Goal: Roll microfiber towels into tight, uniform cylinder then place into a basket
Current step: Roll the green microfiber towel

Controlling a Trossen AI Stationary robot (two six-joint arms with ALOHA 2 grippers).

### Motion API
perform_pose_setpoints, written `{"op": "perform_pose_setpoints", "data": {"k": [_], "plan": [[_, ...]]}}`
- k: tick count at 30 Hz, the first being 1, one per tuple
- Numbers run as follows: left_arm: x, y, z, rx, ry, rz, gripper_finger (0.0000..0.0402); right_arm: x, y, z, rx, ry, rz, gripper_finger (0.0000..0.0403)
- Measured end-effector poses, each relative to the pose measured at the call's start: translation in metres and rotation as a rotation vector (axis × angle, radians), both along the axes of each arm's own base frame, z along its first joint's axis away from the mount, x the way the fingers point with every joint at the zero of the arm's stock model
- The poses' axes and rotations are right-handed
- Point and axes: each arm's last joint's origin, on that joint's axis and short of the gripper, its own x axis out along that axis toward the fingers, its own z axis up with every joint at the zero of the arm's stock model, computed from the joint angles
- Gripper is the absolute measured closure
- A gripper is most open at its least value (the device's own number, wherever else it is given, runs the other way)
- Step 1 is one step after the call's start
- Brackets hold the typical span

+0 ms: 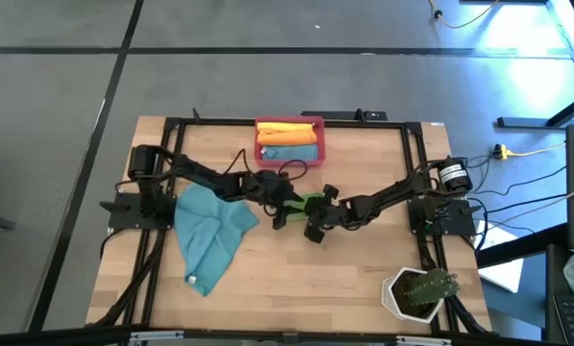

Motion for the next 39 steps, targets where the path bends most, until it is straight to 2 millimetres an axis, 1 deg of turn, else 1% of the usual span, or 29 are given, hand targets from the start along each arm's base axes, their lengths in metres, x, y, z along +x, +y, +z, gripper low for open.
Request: {"op": "perform_pose_setpoints", "data": {"k": [3,8,12,16,19,29,39], "plan": [[0.001,-0.011,0.008,0.063,-0.035,-0.042,0.0237,0.0,0.0,0.0,0.001,0.002,0.0,0.0309],[0.003,-0.037,0.012,0.157,-0.035,-0.123,0.0237,0.0,0.0,-0.001,0.017,0.002,0.003,0.0309],[0.001,-0.057,0.008,0.286,0.042,-0.098,0.0237,0.0,0.0,-0.001,0.024,0.002,0.001,0.0309],[-0.002,-0.068,0.005,0.372,0.084,-0.048,0.0237,0.0,-0.002,-0.001,0.036,-0.002,-0.013,0.0309],[-0.003,-0.069,0.004,0.377,0.094,-0.044,0.0229,0.0,-0.004,-0.001,0.049,0.0,-0.012,0.0309],[-0.003,-0.069,0.004,0.355,0.096,-0.031,0.018,0.0,-0.004,-0.001,0.055,0.0,-0.013,0.0309],[-0.002,-0.069,0.003,0.376,0.098,-0.033,0.0175,0.0,-0.004,-0.001,0.055,0.0,-0.013,0.0309]]}}
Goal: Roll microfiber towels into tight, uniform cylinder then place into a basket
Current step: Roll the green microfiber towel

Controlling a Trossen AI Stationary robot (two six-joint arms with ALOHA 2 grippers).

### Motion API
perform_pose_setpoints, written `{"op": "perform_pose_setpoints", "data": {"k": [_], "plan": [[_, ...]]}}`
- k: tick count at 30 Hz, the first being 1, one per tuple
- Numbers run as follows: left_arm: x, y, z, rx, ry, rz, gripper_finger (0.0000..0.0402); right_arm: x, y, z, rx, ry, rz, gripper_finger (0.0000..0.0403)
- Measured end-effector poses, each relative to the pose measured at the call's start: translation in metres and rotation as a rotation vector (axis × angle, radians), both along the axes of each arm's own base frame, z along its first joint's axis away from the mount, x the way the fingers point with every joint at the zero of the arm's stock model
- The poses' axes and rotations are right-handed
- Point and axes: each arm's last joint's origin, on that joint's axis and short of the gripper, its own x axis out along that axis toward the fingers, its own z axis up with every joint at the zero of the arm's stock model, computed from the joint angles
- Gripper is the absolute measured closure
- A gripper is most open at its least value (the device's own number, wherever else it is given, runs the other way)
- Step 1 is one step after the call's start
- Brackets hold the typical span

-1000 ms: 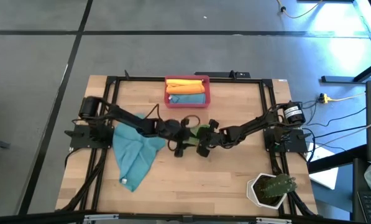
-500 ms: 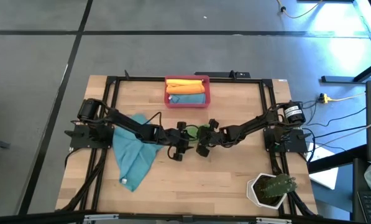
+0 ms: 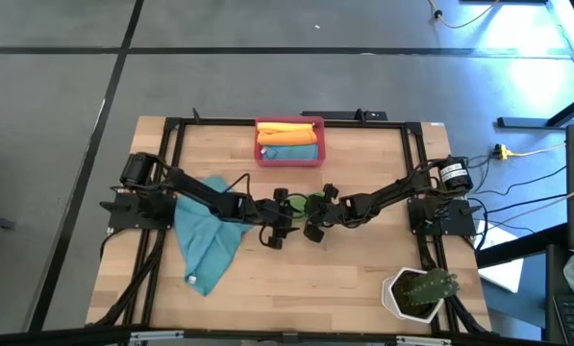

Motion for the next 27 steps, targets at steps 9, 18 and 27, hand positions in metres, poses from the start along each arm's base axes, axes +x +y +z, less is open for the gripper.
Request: {"op": "perform_pose_setpoints", "data": {"k": [9,18,27], "plan": [[0.019,-0.007,-0.008,-0.007,0.047,-0.001,0.0174,0.0,0.0,0.0,0.005,0.001,0.002,0.0309],[0.02,-0.007,-0.012,0.029,0.135,-0.001,0.0175,0.0,0.0,0.0,0.007,0.002,0.002,0.0309],[0.022,-0.003,-0.039,0.126,0.211,0.029,0.0178,0.0,0.0,0.0,0.028,-0.001,-0.009,0.0309]]}}
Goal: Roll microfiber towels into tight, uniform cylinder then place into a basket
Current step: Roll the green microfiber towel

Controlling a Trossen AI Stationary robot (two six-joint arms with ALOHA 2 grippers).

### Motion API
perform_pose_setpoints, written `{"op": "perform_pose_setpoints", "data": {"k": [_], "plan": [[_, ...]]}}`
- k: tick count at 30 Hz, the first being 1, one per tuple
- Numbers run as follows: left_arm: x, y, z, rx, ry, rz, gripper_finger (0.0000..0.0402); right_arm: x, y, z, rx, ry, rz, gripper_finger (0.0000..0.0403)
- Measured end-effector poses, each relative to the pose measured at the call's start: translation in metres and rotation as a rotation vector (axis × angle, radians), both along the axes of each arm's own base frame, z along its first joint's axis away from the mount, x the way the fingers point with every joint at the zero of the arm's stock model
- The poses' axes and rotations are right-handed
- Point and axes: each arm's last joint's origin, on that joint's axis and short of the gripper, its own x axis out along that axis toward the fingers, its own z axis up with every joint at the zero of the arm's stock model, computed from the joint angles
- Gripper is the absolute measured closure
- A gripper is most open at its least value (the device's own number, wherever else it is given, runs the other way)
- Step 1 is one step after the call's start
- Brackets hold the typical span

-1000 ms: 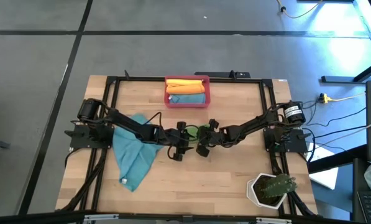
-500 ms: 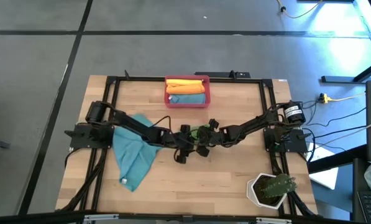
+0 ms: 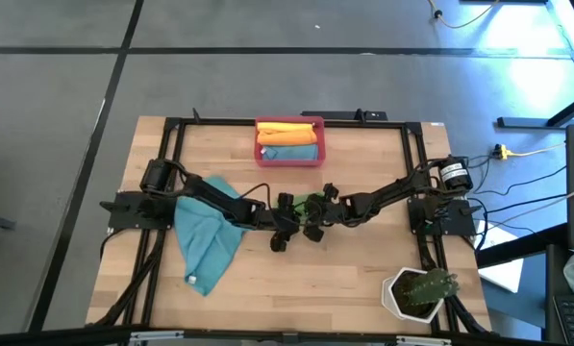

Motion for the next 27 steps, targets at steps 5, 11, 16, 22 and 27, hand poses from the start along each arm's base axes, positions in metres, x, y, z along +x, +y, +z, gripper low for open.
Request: {"op": "perform_pose_setpoints", "data": {"k": [5,11,16,22,27], "plan": [[0.001,0.004,-0.008,0.048,0.012,0.052,0.0178,0.0,0.0,0.0,0.001,0.001,0.001,0.0309],[0.001,0.006,-0.006,0.142,-0.004,0.108,0.0178,0.0,0.0,0.0,0.002,0.001,0.002,0.0309],[-0.001,0.007,-0.008,0.16,0.026,0.118,0.0178,0.0,0.0,0.0,0.013,0.003,0.009,0.0309],[-0.003,0.01,-0.009,0.17,0.049,0.123,0.0197,0.0,0.0,0.0,0.018,0.003,0.012,0.0309],[-0.003,0.014,-0.011,0.148,0.068,0.116,0.024,0.0,0.0,0.005,0.023,-0.01,0.012,0.0309]]}}
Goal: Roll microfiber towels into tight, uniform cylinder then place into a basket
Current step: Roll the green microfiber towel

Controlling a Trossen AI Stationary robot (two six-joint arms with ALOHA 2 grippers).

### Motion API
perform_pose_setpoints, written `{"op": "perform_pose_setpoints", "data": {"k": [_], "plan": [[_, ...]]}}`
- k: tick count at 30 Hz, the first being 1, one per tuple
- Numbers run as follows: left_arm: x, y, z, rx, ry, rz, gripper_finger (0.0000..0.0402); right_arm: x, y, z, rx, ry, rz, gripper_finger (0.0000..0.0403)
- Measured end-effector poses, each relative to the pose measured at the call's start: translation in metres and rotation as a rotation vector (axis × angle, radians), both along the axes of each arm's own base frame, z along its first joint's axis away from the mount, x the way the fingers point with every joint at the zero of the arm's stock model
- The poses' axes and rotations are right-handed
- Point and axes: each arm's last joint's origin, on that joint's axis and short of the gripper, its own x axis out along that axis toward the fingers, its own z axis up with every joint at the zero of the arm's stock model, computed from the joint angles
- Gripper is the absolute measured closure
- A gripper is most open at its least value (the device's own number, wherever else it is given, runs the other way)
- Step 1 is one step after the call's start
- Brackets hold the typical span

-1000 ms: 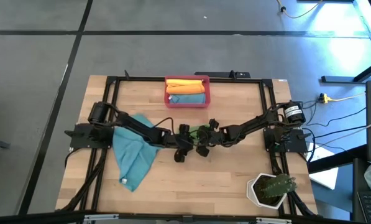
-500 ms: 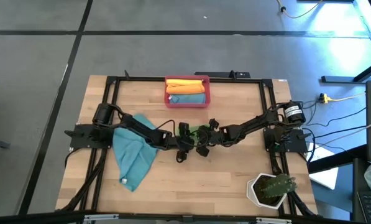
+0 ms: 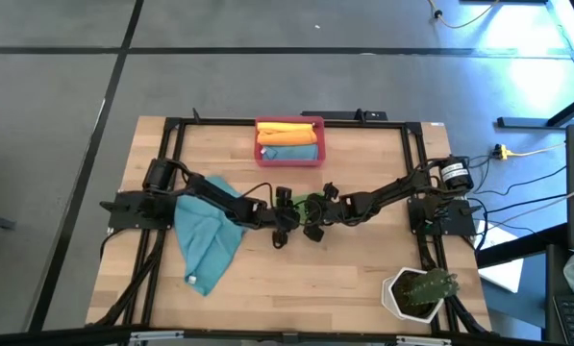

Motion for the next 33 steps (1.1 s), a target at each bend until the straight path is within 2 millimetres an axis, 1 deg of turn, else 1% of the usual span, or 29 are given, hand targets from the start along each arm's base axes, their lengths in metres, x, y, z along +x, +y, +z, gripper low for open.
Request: {"op": "perform_pose_setpoints", "data": {"k": [3,7,10,11,16,21,24,33], "plan": [[0.0,0.001,-0.001,-0.015,0.008,-0.008,0.0277,-0.004,0.0,0.009,-0.018,0.003,0.008,0.0309],[-0.001,0.001,-0.002,-0.024,0.014,-0.017,0.0336,-0.012,0.003,0.028,-0.04,-0.002,0.016,0.0308],[-0.001,0.002,-0.003,-0.027,0.024,-0.019,0.038,-0.019,0.006,0.043,-0.093,-0.019,-0.007,0.0308],[-0.002,0.003,-0.003,-0.029,0.025,-0.014,0.0389,-0.021,0.008,0.047,-0.114,-0.019,-0.012,0.0308],[-0.001,0.007,-0.003,-0.084,0.017,-0.002,0.0394,-0.034,0.016,0.067,-0.176,-0.04,-0.035,0.0308],[0.0,0.013,-0.001,-0.191,-0.012,0.007,0.0398,-0.041,0.025,0.078,-0.224,-0.061,-0.008,0.0308],[0.001,0.016,0.001,-0.262,-0.032,0.008,0.0399,-0.042,0.028,0.079,-0.249,-0.063,-0.008,0.0308],[0.003,0.027,0.011,-0.527,-0.086,-0.001,0.04,-0.043,0.027,0.079,-0.262,-0.058,-0.014,0.0308]]}}
